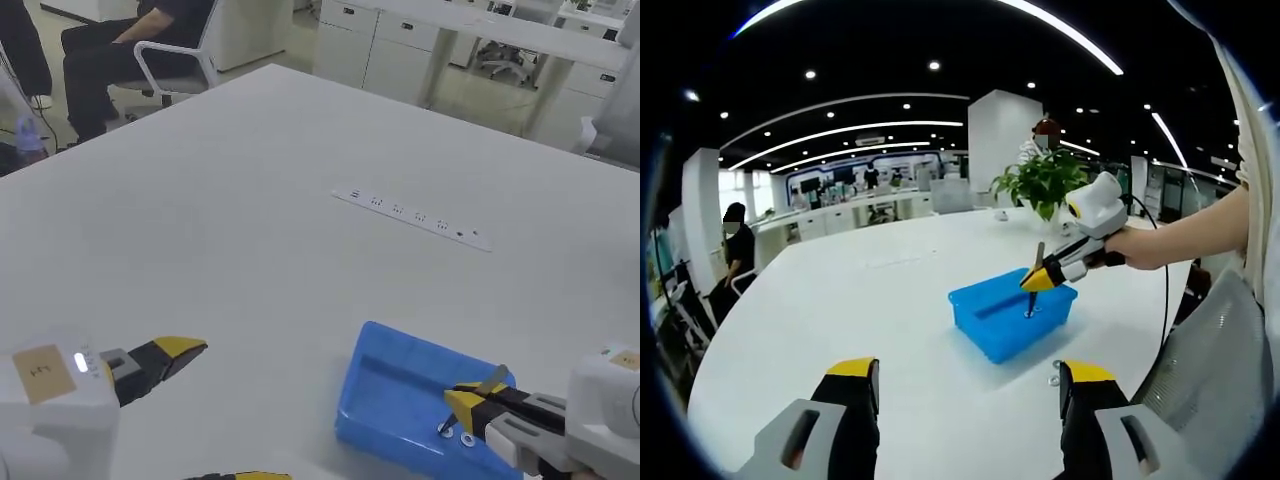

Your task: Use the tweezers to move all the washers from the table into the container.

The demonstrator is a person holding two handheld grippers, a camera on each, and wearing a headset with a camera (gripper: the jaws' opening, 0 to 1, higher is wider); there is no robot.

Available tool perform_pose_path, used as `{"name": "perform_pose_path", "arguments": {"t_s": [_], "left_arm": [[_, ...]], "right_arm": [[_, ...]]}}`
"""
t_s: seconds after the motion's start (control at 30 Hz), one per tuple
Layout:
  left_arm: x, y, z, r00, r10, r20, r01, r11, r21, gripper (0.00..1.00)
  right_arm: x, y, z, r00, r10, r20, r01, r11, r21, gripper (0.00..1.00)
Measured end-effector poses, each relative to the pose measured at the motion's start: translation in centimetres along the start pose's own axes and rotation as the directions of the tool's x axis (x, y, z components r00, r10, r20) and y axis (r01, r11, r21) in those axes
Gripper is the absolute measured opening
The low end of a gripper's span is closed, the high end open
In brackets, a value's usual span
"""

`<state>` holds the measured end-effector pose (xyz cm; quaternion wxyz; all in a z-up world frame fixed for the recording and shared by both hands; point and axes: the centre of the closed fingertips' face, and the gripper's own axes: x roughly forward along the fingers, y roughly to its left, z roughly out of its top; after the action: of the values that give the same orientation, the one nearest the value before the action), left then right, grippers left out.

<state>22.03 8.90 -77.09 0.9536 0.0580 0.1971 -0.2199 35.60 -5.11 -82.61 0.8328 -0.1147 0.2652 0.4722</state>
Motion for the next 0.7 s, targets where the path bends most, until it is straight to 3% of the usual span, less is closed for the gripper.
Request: {"name": "perform_pose_path", "arguments": {"t_s": [0.7], "left_arm": [[-0.08,0.02,0.03,1.0000,-0.002,0.002,0.002,1.000,-0.004,0.73]], "right_arm": [[-0.16,0.18,0.46,1.0000,0.000,0.000,0.000,1.000,-0.025,0.04]]}}
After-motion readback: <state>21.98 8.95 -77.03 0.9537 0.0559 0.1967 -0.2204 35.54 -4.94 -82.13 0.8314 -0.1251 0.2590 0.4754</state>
